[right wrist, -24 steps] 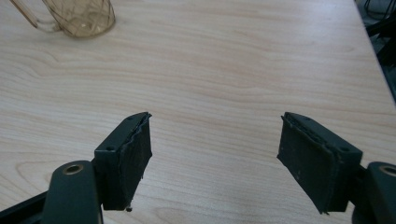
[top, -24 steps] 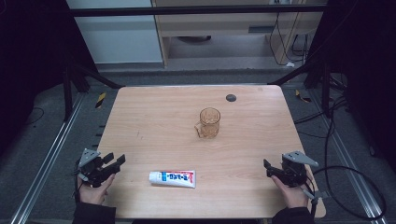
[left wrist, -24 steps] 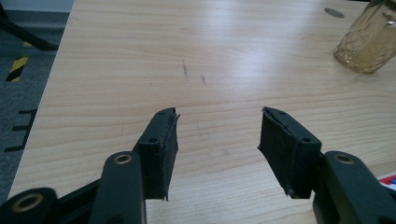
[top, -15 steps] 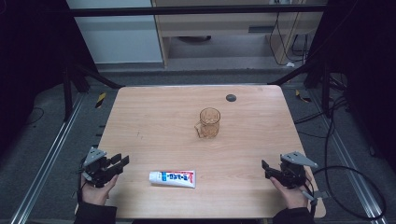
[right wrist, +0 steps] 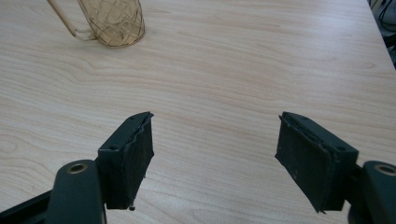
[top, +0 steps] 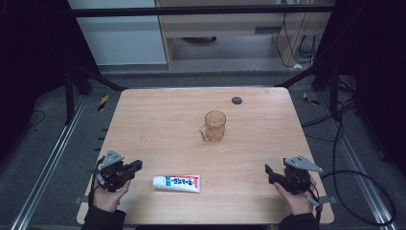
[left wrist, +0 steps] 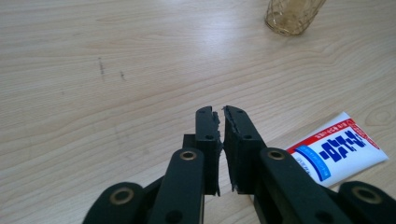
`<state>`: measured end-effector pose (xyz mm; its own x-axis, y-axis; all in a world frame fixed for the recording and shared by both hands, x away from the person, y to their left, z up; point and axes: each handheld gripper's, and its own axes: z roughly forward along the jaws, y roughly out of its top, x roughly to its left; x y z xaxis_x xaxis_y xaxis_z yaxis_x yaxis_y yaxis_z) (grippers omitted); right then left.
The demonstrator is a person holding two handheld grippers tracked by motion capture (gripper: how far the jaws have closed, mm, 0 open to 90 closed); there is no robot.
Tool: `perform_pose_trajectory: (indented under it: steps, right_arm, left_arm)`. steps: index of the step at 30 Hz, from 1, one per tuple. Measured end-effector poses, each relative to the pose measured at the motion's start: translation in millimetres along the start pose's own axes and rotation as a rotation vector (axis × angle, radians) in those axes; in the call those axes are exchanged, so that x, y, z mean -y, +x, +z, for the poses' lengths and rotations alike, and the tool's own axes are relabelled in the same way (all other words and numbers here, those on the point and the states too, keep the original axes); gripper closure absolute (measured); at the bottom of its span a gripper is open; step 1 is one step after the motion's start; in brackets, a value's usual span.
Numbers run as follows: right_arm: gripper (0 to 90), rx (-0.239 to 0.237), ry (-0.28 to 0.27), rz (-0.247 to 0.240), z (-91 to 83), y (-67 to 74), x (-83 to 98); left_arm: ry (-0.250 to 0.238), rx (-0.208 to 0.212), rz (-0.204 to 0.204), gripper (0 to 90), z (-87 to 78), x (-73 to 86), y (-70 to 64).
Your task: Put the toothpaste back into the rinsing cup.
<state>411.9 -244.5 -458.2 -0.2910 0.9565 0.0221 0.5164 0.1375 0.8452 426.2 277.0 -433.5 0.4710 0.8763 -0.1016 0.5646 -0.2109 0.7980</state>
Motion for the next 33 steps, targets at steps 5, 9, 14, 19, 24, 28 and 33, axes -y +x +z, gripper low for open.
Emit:
perform_pose_trajectory:
  steps: [5,9,14,19,24,28,33]
  right_arm:
    - [27.7,-0.001,-0.004,0.003,-0.1,0.1,-0.1]
    - [27.6,-0.004,0.001,0.004,1.4,0.4,0.3]
    - [27.3,-0.018,0.011,-0.004,4.5,3.7,0.2]
    - [26.9,-0.027,0.023,-0.014,7.8,6.4,0.4]
    - [26.6,-0.029,0.028,-0.015,8.1,6.8,0.8]
    - [26.6,-0.023,0.032,-0.014,8.2,5.1,2.0]
    - [26.4,-0.019,0.04,-0.022,9.1,4.7,3.2]
  left_arm:
    - [0.03,0.027,0.025,88.7,8.6,-2.3,-6.6]
    - [0.05,0.049,0.035,88.8,15.7,-4.2,-11.0]
    - [0.091,0.066,0.054,89.0,29.2,-4.8,-14.6]
    - [0.129,0.087,0.07,89.1,39.8,-2.2,-18.7]
    - [0.17,0.098,0.11,89.0,47.7,1.3,-24.6]
    - [0.199,0.103,0.13,89.1,51.2,3.8,-26.4]
    - [0.201,0.106,0.134,89.0,51.2,4.6,-26.5]
